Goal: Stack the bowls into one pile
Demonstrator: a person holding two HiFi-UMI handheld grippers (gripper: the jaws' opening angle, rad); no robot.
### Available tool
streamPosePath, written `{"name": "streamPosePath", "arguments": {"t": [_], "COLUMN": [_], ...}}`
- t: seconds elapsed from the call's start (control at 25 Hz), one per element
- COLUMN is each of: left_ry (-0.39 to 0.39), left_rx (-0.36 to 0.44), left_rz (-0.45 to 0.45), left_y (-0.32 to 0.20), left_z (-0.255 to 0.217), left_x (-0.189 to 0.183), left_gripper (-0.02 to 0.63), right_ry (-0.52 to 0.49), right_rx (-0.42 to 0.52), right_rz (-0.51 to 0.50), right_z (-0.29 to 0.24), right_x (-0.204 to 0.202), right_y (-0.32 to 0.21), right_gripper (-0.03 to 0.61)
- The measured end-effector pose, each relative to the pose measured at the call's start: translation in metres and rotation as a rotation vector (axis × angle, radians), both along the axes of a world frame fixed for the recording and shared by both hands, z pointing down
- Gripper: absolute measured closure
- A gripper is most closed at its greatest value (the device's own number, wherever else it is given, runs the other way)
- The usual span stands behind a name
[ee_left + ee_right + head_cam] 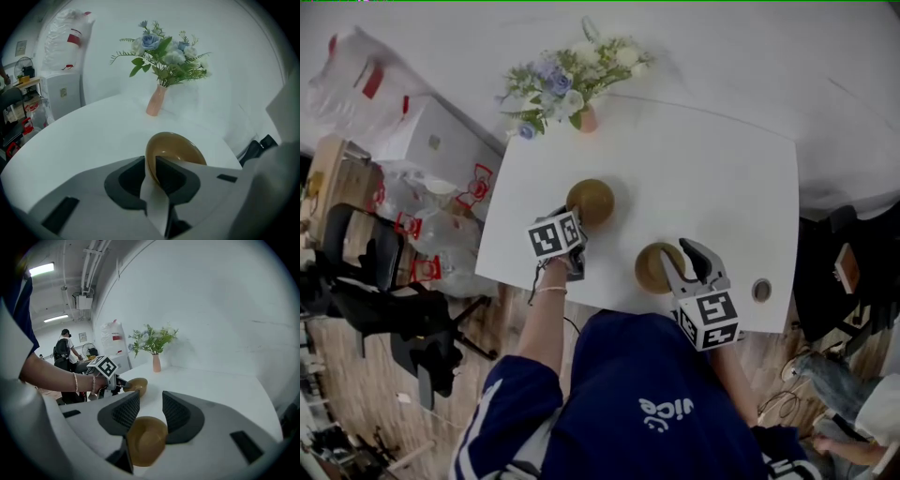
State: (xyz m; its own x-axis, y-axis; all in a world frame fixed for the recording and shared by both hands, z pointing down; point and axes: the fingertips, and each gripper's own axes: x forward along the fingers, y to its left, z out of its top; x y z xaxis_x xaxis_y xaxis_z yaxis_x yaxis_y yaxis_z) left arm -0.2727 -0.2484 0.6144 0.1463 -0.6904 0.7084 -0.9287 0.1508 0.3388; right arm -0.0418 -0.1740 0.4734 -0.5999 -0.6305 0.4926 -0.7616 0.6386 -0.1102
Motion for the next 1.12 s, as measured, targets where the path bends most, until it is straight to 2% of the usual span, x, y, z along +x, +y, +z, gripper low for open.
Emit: {"name": "streamPosePath", "arguments": {"t": [0.08, 0.16, 0.36, 0.68, 0.88, 1.12], "left_ry": [-0.03, -0.044, 0.018, 0.013, 0.016, 0.059], "left_rx": [0.007, 0.013, 0.009, 0.04, 0.092, 0.15], "left_rz": [-0.016, -0.019, -0.039, -0.014, 0.018, 0.062], "left_y": [-0.001, -0.002, 0.0, 0.002, 0.0, 0.01], "left_z": [0.0, 0.0, 0.0, -0.007, -0.026, -0.064], "left_x": [-0.003, -0.005, -0.005, 0.001, 0.013, 0.043], "left_gripper": [0.574, 0.578, 0.584, 0.586, 0.585, 0.584], "right_ry": [0.012, 0.024, 0.03, 0.045, 0.056, 0.063], "right_rx": [-0.002, -0.003, -0.005, -0.009, -0.013, -0.017], "right_rz": [0.009, 0.022, 0.05, 0.11, 0.13, 0.133], "right_z": [0.002, 0.004, 0.006, 0.013, 0.018, 0.017], "right_x": [0.001, 0.002, 0.001, 0.007, 0.015, 0.03], "right_y": [0.0, 0.0, 0.001, -0.001, 0.0, 0.007], "right_gripper": [0.413, 0.424, 0.433, 0.448, 0.463, 0.466]}}
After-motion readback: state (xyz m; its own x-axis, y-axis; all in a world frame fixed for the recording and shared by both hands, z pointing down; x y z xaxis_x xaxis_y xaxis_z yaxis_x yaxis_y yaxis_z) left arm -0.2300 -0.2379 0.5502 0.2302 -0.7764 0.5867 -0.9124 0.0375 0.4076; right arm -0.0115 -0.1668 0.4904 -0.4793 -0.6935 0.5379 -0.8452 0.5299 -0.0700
